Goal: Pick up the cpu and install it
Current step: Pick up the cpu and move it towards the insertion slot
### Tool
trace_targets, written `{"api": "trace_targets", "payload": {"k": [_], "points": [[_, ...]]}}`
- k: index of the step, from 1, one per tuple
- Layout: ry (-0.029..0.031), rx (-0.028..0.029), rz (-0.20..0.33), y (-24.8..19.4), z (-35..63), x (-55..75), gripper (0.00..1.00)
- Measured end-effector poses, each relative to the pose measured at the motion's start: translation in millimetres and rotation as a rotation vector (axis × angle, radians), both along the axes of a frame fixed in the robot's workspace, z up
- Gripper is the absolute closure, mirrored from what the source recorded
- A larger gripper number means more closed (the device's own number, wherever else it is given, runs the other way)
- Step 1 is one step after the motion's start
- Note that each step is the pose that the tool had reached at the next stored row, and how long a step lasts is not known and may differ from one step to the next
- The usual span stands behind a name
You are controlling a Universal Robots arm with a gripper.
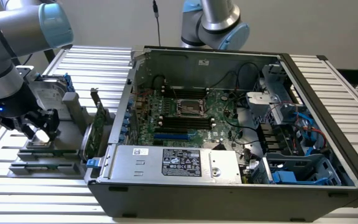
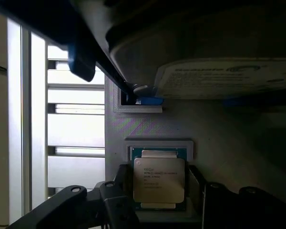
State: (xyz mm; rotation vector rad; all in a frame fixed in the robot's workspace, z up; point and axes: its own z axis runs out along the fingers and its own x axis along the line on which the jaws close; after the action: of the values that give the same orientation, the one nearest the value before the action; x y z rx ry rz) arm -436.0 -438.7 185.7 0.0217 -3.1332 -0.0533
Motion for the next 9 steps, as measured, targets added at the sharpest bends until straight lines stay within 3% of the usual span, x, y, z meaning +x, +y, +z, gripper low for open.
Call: {"api": "trace_targets", "payload": {"k": [1,9], "points": [[-0.0001,0.0,0.0,0.0,0.0,0.0,0.42],[-0.0001,0.0001,0.0,0.0,0.6,0.0,0.45]]}}
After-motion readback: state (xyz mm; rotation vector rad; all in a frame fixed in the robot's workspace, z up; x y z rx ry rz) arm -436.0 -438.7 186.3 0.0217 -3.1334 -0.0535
